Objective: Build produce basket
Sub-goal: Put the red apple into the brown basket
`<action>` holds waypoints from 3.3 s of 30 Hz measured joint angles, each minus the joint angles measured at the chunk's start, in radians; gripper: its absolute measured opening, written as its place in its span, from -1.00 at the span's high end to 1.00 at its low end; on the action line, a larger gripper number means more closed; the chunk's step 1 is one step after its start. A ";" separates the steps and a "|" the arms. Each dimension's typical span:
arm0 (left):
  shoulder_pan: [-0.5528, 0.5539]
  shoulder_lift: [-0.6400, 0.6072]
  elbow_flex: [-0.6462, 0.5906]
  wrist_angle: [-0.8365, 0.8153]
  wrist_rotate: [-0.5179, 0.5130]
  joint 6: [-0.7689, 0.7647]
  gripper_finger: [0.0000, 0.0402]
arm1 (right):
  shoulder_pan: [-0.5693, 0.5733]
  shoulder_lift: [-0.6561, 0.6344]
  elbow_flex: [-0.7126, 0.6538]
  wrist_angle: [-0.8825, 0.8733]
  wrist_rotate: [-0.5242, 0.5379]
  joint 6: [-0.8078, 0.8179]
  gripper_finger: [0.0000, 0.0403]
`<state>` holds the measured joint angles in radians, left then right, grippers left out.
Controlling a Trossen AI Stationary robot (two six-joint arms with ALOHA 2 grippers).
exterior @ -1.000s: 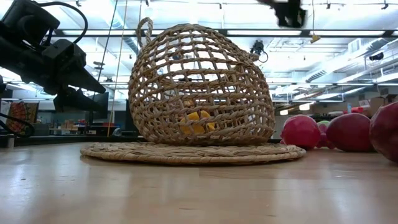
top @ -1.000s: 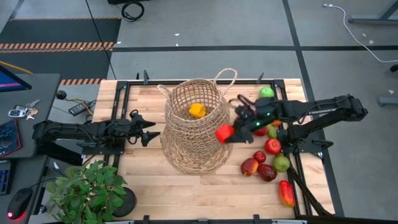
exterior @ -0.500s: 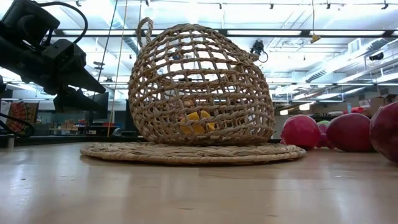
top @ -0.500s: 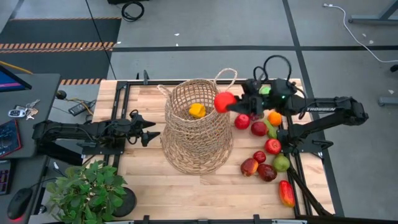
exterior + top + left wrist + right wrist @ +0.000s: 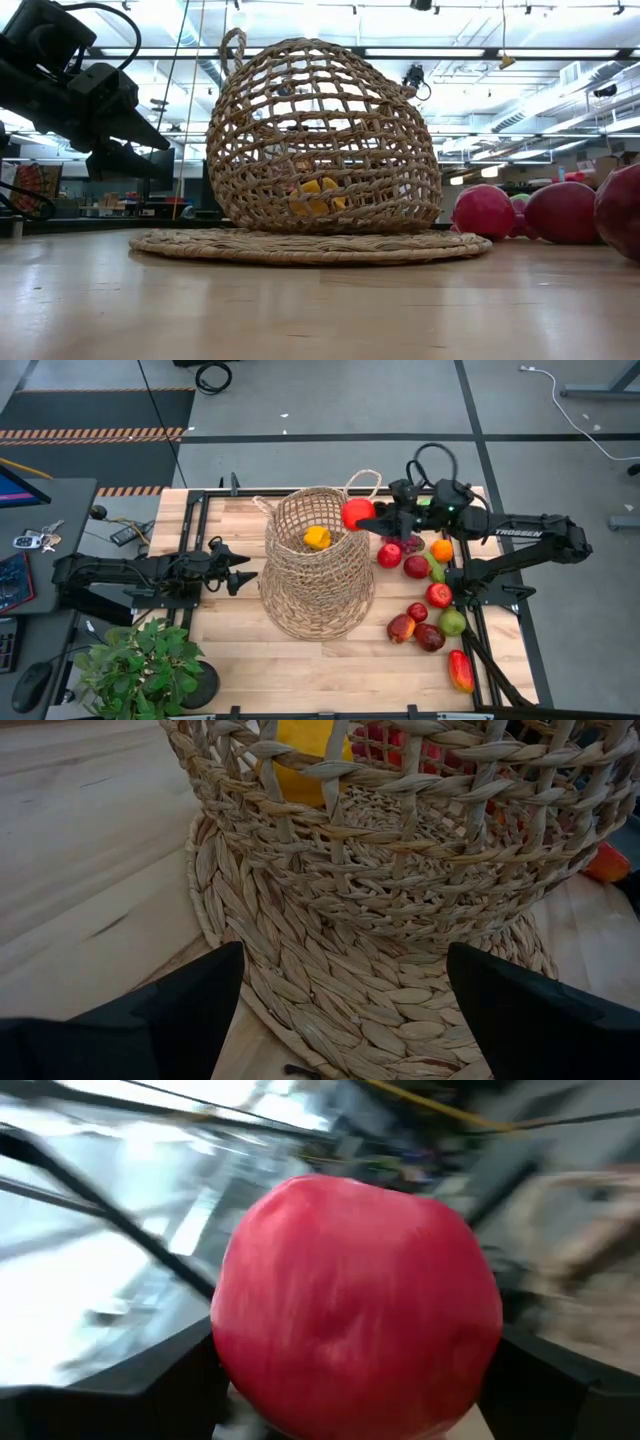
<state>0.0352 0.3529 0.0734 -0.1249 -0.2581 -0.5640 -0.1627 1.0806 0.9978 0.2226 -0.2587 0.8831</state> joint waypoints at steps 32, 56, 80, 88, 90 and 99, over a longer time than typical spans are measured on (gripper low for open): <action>0.000 0.000 0.000 0.000 0.000 0.000 -0.78 | 0.009 0.370 0.389 -0.250 0.385 -1.500 -0.83; 0.000 0.000 0.000 0.000 0.000 0.000 -0.78 | -0.004 0.454 0.389 -0.146 0.829 -0.920 -0.83; 0.000 0.000 0.000 0.000 0.000 0.000 -0.78 | -0.005 0.453 0.388 0.022 0.709 1.041 -0.84; 0.000 0.000 0.000 0.000 0.000 0.000 -0.78 | -0.018 0.453 0.388 0.145 0.709 1.054 -0.84; 0.000 0.000 0.000 0.000 0.000 0.000 -0.78 | -0.018 0.453 0.388 0.144 0.709 1.053 -0.84; 0.000 0.000 0.000 0.000 0.000 0.000 -0.78 | -0.018 0.453 0.388 0.143 0.709 0.998 -0.84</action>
<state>0.0351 0.3527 0.0734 -0.1249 -0.2577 -0.5640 -0.1810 1.5337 1.3861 0.3660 0.4507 1.8812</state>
